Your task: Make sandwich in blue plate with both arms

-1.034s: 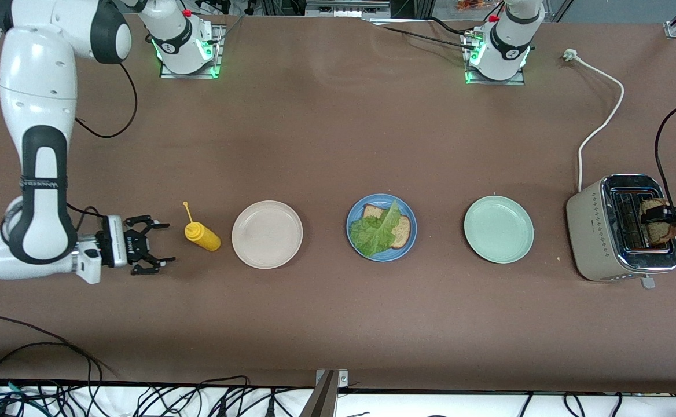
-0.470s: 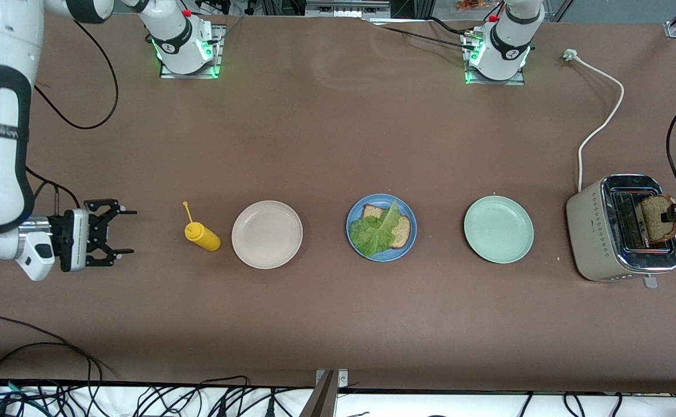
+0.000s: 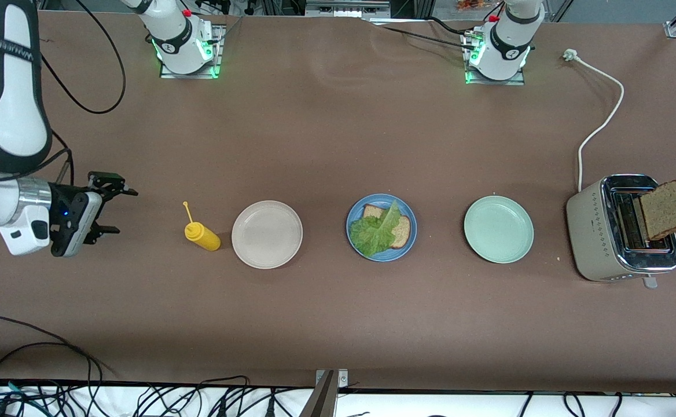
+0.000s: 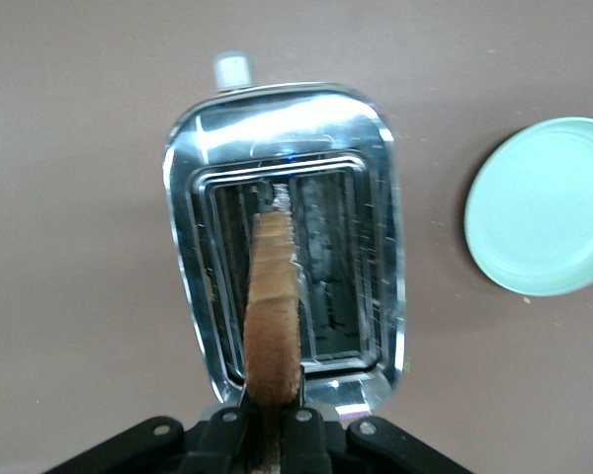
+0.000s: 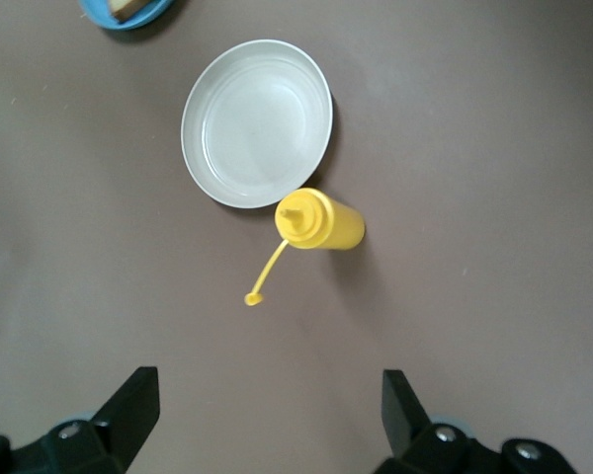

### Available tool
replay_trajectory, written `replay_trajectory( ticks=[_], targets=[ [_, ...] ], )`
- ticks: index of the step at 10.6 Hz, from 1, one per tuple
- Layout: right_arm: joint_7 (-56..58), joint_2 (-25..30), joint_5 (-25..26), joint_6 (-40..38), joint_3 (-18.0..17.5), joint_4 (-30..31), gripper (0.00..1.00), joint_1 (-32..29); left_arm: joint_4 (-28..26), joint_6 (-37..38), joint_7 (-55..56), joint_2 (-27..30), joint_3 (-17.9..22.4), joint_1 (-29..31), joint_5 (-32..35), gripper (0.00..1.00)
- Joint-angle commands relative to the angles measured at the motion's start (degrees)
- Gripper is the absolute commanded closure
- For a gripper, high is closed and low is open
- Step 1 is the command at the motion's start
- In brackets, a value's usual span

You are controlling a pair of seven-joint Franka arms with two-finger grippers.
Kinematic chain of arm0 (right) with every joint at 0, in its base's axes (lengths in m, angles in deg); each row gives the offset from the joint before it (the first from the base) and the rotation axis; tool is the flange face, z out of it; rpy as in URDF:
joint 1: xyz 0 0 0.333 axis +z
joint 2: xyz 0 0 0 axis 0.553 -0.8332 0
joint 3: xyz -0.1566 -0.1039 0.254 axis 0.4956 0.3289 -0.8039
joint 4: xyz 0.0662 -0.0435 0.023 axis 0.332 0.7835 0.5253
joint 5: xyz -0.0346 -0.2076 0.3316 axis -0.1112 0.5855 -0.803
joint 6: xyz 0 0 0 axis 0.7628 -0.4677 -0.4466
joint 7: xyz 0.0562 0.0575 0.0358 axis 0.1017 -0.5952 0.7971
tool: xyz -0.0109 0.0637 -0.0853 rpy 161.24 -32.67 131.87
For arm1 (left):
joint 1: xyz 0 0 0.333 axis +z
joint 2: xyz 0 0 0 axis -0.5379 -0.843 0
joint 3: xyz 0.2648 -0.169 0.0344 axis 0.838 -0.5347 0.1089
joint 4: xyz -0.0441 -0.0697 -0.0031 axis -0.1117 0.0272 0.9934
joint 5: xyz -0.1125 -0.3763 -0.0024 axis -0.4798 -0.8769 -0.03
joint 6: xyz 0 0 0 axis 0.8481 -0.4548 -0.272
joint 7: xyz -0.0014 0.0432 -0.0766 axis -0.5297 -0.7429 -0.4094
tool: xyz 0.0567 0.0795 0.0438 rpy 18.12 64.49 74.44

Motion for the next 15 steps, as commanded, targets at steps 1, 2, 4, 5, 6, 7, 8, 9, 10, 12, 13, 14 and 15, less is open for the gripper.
replay_trajectory(
  ticks=[1,2,4,5,6,7,8,9,10,12,13,14,15],
  targets=[
    [-26.67,9.91,10.73,2.02,-6.37,7.55,0.00,-0.20,1.84,6.99,0.18,2.16,-6.35,-1.34,1.38,1.00],
    [-36.69,12.98,12.68,2.11,-8.40,9.30,0.00,-0.20,1.84,7.79,0.70,2.60,-10.56,-1.34,1.47,1.00],
    [-49.05,18.61,15.49,4.48,-10.17,12.39,0.00,-0.20,1.58,8.59,0.62,2.44,-17.60,-1.34,0.68,1.00],
    [-50.14,20.55,18.47,4.40,-10.87,13.18,0.00,-0.20,1.23,8.94,0.80,1.56,-19.55,-1.52,-2.19,1.00],
    [-51.28,21.52,20.16,3.79,-10.97,13.36,0.00,-0.20,0.97,9.03,0.80,0.34,-19.74,-3.08,-7.10,1.00],
    [-50.86,21.53,20.35,2.56,-10.79,12.93,0.00,-0.37,0.70,9.03,0.89,-1.24,-19.74,-4.06,-11.41,1.00],
    [-50.33,21.19,20.35,2.46,-10.44,12.66,0.00,-0.81,0.70,9.03,1.67,-3.78,-19.74,-5.55,-15.37,1.00],
    [-48.06,21.10,20.17,2.20,-8.70,12.31,0.00,-0.90,0.79,8.86,3.16,-6.85,-19.74,-7.21,-19.84,1.00],
    [-46.65,20.66,20.17,2.20,-8.25,11.44,0.00,-0.99,1.14,8.51,4.30,-9.93,-19.74,-9.41,-23.80,1.00],
    [-47.33,20.65,20.44,3.69,-6.84,12.12,0.00,-1.69,1.58,3.27,4.49,-14.77,-19.66,-13.37,-27.87,1.00],
    [-47.42,20.65,19.57,6.30,-6.31,13.09,0.00,-2.74,1.58,1.23,4.58,-16.79,-19.66,-14.95,-30.76,1.00],
    [-47.25,21.00,19.56,9.90,-6.31,14.32,0.00,-3.01,1.58,0.86,4.58,-18.99,-19.66,-16.18,-36.18,1.00],
    [-47.77,21.70,19.47,10.46,-6.31,14.33,0.00,-3.01,1.58,-0.71,4.49,-20.40,-19.48,-16.98,-40.50,1.00]
  ],
)
